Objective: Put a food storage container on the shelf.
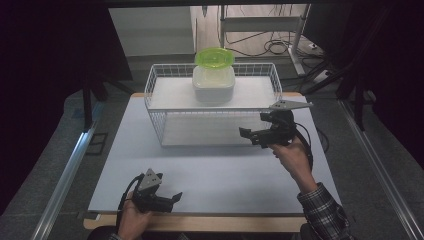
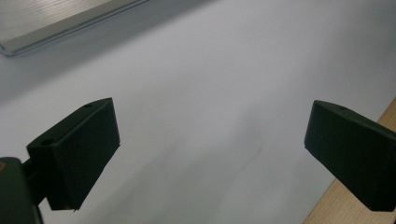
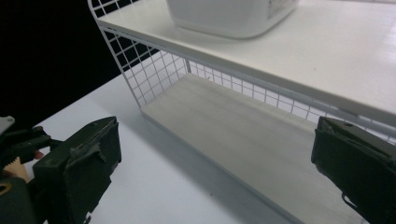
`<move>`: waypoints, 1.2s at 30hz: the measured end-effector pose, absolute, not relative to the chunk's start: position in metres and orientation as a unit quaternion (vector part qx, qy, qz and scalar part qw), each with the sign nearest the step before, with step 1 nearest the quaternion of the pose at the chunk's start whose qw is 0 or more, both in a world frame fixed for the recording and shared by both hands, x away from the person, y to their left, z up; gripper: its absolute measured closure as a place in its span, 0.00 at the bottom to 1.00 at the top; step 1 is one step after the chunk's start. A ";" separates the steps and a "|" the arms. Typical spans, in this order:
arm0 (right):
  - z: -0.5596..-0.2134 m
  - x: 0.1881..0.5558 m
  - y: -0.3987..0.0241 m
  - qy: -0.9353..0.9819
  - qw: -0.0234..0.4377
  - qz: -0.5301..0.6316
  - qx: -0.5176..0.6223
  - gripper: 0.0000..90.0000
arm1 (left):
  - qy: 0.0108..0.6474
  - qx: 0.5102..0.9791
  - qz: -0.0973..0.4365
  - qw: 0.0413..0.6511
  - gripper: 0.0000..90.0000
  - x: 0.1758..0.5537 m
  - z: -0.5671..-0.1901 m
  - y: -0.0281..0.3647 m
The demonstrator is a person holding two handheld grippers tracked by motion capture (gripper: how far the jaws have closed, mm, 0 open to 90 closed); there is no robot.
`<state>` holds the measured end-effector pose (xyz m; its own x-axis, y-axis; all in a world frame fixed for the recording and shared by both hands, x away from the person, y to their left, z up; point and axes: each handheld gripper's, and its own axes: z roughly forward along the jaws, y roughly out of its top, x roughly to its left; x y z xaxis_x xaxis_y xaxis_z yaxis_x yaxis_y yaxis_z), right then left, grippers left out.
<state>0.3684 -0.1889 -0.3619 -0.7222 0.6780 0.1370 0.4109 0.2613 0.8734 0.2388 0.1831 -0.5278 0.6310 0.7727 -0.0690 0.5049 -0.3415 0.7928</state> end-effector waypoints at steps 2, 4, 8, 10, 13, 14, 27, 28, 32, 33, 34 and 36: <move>-0.365 0.366 -0.191 0.782 0.137 0.498 0.349 0.02 | 0.397 0.804 0.162 0.413 0.03 0.239 -0.528 0.183; -0.369 0.364 -0.192 0.783 0.140 0.495 0.349 0.02 | 0.397 0.804 0.162 0.413 0.03 0.239 -0.528 0.183; -0.376 0.360 -0.194 0.787 0.145 0.489 0.347 0.00 | 0.396 0.804 0.161 0.412 0.03 0.239 -0.528 0.183; -0.380 0.358 -0.194 0.789 0.150 0.485 0.346 0.00 | 0.396 0.805 0.162 0.412 0.03 0.239 -0.528 0.183; -0.384 0.355 -0.195 0.791 0.153 0.481 0.345 0.00 | 0.396 0.805 0.162 0.412 0.03 0.238 -0.528 0.183; -0.385 0.354 -0.195 0.791 0.152 0.481 0.346 0.00 | 0.395 0.804 0.163 0.413 0.03 0.238 -0.528 0.183; -0.403 0.342 -0.197 0.797 0.155 0.472 0.344 0.00 | 0.388 0.806 0.169 0.414 0.02 0.238 -0.529 0.181; -0.405 0.341 -0.197 0.798 0.154 0.471 0.344 0.00 | 0.387 0.806 0.170 0.413 0.02 0.237 -0.529 0.181; -0.411 0.337 -0.199 0.798 0.159 0.470 0.342 0.00 | 0.385 0.807 0.170 0.414 0.02 0.237 -0.528 0.181; -0.411 0.336 -0.199 0.799 0.160 0.469 0.342 0.00 | 0.384 0.808 0.170 0.414 0.02 0.237 -0.528 0.181; -0.412 0.335 -0.200 0.799 0.161 0.468 0.342 0.00 | 0.383 0.808 0.170 0.414 0.02 0.237 -0.528 0.181; -0.414 0.333 -0.202 0.799 0.164 0.467 0.342 0.00 | 0.382 0.809 0.170 0.413 0.02 0.237 -0.528 0.181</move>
